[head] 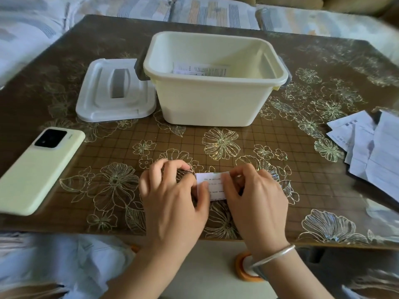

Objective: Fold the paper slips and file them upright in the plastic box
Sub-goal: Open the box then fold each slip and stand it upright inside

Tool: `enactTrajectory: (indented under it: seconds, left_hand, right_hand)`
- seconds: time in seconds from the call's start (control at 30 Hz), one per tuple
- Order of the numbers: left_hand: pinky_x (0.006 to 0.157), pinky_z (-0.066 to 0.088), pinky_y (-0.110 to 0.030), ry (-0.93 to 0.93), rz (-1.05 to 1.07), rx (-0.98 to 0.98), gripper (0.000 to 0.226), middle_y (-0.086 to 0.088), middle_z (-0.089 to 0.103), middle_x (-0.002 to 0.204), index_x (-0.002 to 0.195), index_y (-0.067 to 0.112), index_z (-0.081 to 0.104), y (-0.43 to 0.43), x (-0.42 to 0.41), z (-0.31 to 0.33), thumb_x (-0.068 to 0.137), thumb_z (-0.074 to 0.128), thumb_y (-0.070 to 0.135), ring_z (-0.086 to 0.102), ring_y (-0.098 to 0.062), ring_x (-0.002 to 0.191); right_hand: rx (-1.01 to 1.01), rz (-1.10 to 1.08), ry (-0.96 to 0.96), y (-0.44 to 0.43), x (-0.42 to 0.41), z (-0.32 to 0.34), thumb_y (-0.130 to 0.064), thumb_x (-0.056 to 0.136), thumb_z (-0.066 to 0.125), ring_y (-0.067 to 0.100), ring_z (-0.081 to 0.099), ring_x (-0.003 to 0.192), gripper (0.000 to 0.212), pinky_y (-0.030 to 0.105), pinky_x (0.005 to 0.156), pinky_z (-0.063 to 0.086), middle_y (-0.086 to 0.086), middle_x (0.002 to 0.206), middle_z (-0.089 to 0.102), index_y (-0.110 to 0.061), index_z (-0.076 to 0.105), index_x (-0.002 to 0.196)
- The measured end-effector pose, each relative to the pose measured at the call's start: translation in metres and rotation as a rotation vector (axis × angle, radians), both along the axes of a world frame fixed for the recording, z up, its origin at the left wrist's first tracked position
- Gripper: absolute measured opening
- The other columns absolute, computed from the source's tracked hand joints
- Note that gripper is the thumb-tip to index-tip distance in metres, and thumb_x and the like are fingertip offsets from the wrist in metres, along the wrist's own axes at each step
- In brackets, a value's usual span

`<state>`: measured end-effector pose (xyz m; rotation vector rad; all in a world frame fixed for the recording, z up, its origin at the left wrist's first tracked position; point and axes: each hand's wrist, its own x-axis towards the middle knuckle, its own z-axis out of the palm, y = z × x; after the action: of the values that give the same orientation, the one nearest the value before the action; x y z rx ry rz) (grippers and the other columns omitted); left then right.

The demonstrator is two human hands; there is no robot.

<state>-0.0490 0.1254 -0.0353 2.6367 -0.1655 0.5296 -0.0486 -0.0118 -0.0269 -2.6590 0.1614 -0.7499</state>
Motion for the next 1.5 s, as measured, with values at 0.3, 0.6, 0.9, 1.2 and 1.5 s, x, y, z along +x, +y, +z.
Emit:
enactTrajectory:
  seconds: [0.3, 0.6, 0.9, 1.2, 1.5]
  left_hand:
    - [0.095, 0.030, -0.050, 0.036, -0.006, 0.232, 0.025, 0.000, 0.059, 0.101, 0.068, 0.018, 0.068, 0.001, 0.004, 0.010, 0.079, 0.071, 0.040, 0.047, -0.028, 0.109]
    - [0.090, 0.033, -0.046, 0.063, -0.011, 0.189, 0.031, 0.000, 0.059, 0.102, 0.063, 0.019, 0.058, 0.004, 0.006, 0.007, 0.080, 0.070, 0.042, 0.051, -0.026, 0.100]
    - [0.102, 0.030, -0.047, 0.015, -0.120, 0.123, 0.021, -0.001, 0.059, 0.112, 0.091, 0.021, 0.065, -0.002, 0.007, 0.008, 0.077, 0.076, 0.034, 0.048, -0.026, 0.113]
    - [0.116, 0.006, -0.051, 0.254, -0.256, 0.045, 0.046, 0.005, 0.042, 0.131, 0.101, 0.035, 0.056, 0.016, 0.022, 0.008, 0.072, 0.048, 0.070, 0.027, -0.019, 0.131]
    - [0.118, -0.009, -0.054, 0.430, -0.350, 0.051, 0.033, 0.014, 0.019, 0.140, 0.109, 0.046, 0.044, 0.025, 0.029, 0.019, 0.083, 0.059, 0.060, 0.003, -0.010, 0.141]
  right_hand:
    - [-0.056, -0.042, 0.057, 0.004, 0.000, -0.006, -0.035, 0.084, 0.066, 0.019, 0.054, 0.064, 0.018, 0.024, 0.051, 0.024, -0.008, 0.054, 0.056, -0.024, 0.055, 0.075]
    - [-0.102, -0.065, 0.096, 0.006, 0.000, -0.006, -0.037, 0.090, 0.056, 0.021, 0.050, 0.073, 0.018, 0.026, 0.050, 0.025, -0.005, 0.072, 0.056, -0.023, 0.056, 0.079]
    - [-0.135, -0.056, 0.104, 0.006, 0.004, -0.009, -0.035, 0.088, 0.062, 0.023, 0.052, 0.076, 0.017, 0.029, 0.053, 0.031, -0.001, 0.082, 0.054, -0.020, 0.055, 0.085]
    - [-0.171, 0.074, 0.165, -0.005, 0.001, -0.006, -0.040, 0.090, 0.054, 0.018, 0.052, 0.082, 0.022, 0.024, 0.048, 0.030, -0.003, 0.092, 0.053, -0.024, 0.058, 0.105]
    - [-0.204, 0.062, 0.145, -0.009, -0.014, -0.008, -0.031, 0.091, 0.046, 0.022, 0.042, 0.086, 0.024, 0.036, 0.072, 0.038, 0.001, 0.097, 0.048, -0.025, 0.057, 0.112]
